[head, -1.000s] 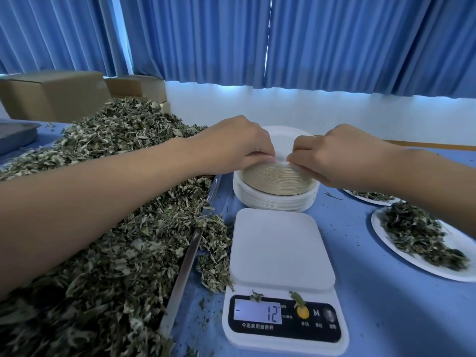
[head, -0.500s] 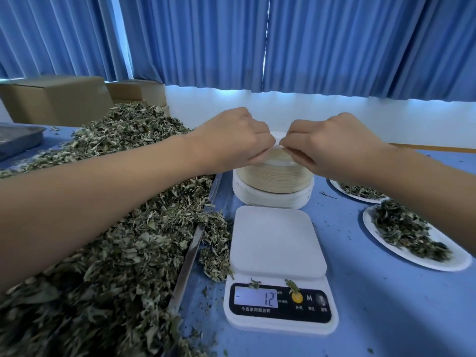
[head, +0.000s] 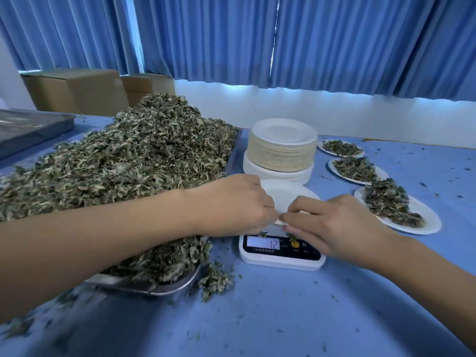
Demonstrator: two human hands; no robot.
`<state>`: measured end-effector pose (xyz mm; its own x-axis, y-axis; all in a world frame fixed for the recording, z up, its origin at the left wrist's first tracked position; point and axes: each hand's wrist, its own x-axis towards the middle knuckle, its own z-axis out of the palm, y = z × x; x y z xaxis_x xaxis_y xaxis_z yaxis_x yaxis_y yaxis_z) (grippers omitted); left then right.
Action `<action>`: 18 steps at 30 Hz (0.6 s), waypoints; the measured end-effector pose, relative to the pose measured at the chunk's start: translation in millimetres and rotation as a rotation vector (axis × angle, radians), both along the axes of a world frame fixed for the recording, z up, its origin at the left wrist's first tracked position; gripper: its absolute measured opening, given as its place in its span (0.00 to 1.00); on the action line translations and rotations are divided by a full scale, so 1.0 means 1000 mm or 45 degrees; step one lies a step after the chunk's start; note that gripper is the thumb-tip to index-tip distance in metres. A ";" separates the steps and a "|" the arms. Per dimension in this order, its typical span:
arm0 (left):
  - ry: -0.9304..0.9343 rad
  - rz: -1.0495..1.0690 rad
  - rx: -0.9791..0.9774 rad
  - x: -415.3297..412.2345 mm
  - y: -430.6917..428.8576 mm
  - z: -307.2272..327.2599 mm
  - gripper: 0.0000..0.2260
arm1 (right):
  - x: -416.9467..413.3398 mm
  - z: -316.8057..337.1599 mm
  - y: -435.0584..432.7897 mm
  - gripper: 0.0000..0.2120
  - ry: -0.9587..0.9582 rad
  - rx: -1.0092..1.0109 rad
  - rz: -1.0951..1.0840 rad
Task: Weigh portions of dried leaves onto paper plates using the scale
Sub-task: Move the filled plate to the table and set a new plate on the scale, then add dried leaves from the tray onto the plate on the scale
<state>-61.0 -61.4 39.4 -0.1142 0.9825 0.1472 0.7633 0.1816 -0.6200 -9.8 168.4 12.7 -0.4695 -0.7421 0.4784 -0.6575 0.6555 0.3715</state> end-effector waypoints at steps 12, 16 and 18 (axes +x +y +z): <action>-0.499 0.975 0.587 -0.042 -0.039 0.018 0.10 | -0.025 -0.020 0.041 0.22 -0.335 -1.211 -0.672; -0.707 1.375 0.351 -0.070 -0.052 -0.004 0.17 | -0.029 -0.040 0.053 0.24 -0.471 -1.184 -0.749; -0.805 1.406 0.338 -0.078 -0.051 -0.013 0.19 | -0.031 -0.045 0.055 0.24 -0.484 -1.159 -0.762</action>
